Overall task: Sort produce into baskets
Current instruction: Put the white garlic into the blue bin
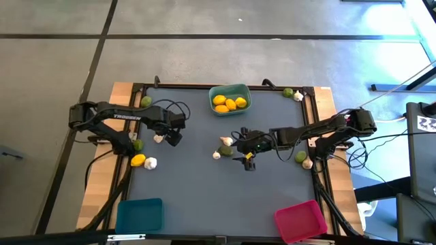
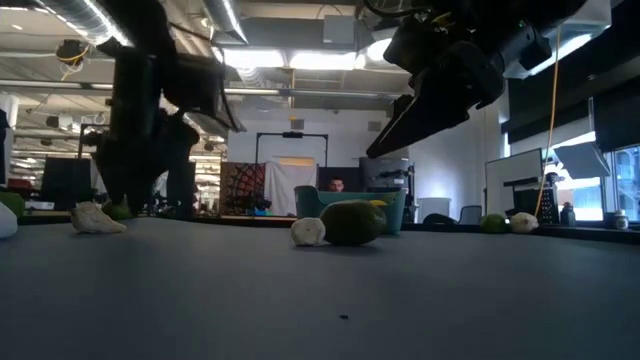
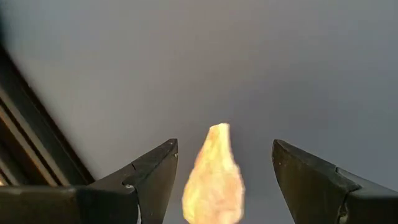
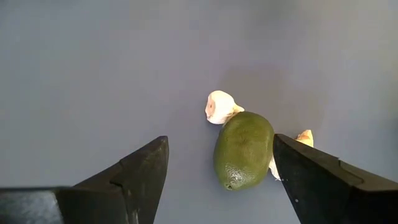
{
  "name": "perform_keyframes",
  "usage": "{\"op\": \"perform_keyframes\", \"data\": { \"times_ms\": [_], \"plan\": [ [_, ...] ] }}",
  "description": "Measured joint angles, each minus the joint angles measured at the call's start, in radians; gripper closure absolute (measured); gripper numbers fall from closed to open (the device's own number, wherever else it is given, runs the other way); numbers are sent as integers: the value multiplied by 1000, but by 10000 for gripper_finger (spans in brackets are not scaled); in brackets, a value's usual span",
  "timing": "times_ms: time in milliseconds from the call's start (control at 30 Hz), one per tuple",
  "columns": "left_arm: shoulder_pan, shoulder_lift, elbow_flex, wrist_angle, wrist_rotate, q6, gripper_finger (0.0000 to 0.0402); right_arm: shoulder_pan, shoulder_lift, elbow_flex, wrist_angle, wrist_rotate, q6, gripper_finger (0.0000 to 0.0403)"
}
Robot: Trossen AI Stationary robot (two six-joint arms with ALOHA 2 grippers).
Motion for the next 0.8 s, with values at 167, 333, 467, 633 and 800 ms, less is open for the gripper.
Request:
{"op": "perform_keyframes", "data": {
  "times_ms": [167, 333, 467, 633, 800],
  "plan": [
    [15, 0, -56, 63, 21, 19, 147, 0, 0, 0, 0, 0, 0, 116],
    [15, 0, -105, 110, 38, 30, 159, 0, 0, 0, 0, 0, 0, 116],
    [15, -4, -122, 134, 44, 33, 190, 0, 0, 0, 0, 0, 0, 116],
    [15, -3, -127, 170, 54, 59, 255, 0, 0, 0, 0, 0, 0, 116],
    [9, -2, -128, 185, 53, 131, 321, 0, 0, 0, 7, 0, 1, 116]
  ]
}}
